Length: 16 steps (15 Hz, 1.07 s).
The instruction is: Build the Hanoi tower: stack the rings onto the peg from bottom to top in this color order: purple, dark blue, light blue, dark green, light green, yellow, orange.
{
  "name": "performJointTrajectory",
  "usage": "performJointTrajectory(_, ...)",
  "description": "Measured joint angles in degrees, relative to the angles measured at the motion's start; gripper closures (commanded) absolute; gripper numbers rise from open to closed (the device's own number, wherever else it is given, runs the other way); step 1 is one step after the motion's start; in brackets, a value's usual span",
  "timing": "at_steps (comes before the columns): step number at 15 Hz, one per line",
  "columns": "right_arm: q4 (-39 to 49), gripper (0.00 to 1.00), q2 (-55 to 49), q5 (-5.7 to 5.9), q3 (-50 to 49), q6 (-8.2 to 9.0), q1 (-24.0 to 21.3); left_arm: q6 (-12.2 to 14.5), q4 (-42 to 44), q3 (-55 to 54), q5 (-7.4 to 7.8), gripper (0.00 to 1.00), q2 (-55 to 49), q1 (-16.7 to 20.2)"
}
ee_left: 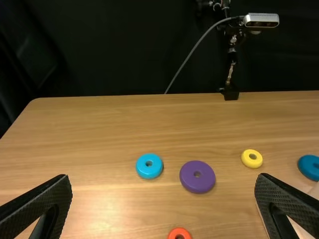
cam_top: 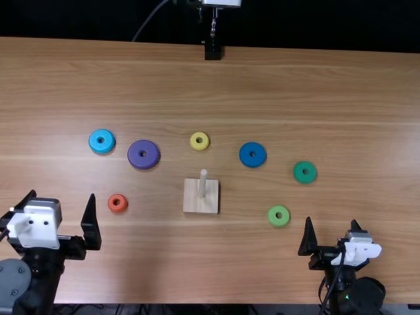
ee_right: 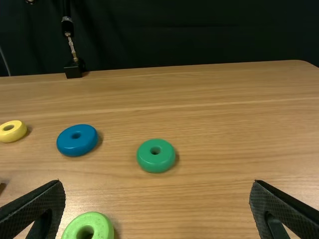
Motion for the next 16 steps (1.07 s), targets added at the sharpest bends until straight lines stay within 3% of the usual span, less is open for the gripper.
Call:
performJointTrajectory(3,0.0,0.0,0.0,-0.02,0.0,0.02,0.0,0.0,-7.6,0.8,-0.09,0.0,7.8,0.0)
performJointTrajectory(6,0.0,0.0,0.0,-0.02,0.0,0.02,0.0,0.0,-15.6,11.5,0.28,0.0,21.5,0.0)
performJointTrajectory(11,0.0,0.0,0.0,0.0,0.0,0.02,0.0,-0.1,-16.0,16.3,4.7,0.0,38.0,-0.5)
performJointTrajectory(13,0.0,0.0,0.0,-0.02,0.0,0.0,0.0,0.0,-16.1,16.7,5.4,0.0,45.6,-2.6)
performJointTrajectory(16,0.0,0.0,0.0,-0.02,0.0,0.02,0.0,0.0,-17.1,24.0,4.7,0.0,57.5,-8.9)
